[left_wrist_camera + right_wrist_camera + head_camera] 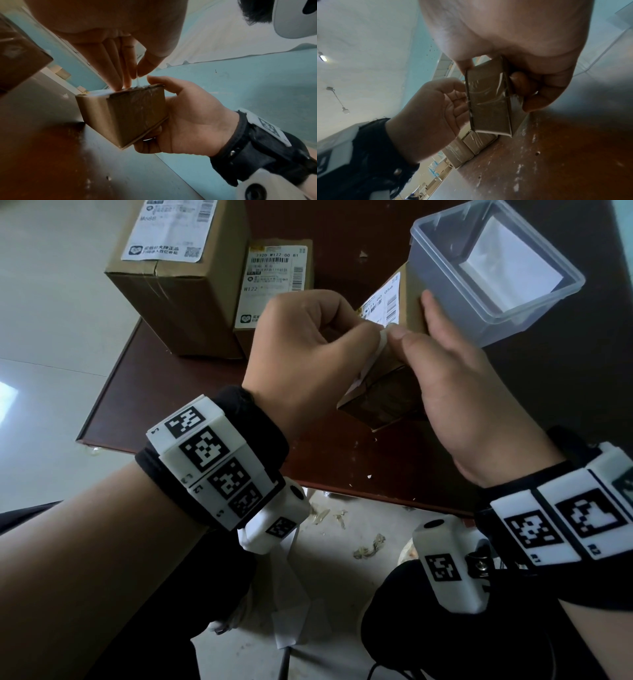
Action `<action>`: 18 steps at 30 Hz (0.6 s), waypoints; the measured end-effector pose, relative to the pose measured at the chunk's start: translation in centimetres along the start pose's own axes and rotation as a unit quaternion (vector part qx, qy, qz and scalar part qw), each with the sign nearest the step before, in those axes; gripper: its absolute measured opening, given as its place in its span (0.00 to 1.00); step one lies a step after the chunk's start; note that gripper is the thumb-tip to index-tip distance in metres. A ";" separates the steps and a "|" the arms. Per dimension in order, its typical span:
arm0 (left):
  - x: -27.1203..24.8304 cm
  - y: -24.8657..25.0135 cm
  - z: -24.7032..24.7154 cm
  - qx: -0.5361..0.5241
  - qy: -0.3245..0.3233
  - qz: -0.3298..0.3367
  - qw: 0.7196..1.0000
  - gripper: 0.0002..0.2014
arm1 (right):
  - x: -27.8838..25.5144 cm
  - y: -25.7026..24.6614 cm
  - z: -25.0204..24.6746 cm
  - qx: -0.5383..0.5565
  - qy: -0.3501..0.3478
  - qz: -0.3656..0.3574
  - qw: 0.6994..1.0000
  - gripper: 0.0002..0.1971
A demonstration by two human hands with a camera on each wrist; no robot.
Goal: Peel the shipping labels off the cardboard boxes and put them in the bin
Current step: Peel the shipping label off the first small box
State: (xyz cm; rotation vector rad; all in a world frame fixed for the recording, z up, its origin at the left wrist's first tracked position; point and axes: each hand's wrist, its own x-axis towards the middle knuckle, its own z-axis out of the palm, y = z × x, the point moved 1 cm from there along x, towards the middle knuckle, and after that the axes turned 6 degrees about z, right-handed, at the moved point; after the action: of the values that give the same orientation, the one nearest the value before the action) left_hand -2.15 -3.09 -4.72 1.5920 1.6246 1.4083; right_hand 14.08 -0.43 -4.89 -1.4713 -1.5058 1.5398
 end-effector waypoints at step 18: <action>-0.5 0.2 0.3 0.035 -0.081 0.037 0.995 0.08 | -0.4 -0.1 0.0 -0.028 0.017 -0.011 0.999 0.31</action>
State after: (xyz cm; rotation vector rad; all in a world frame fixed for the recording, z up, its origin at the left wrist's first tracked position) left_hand -1.63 -3.49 -4.80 1.7735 1.5500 1.2355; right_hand 14.19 -0.78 -4.66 -1.4988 -1.5514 1.4632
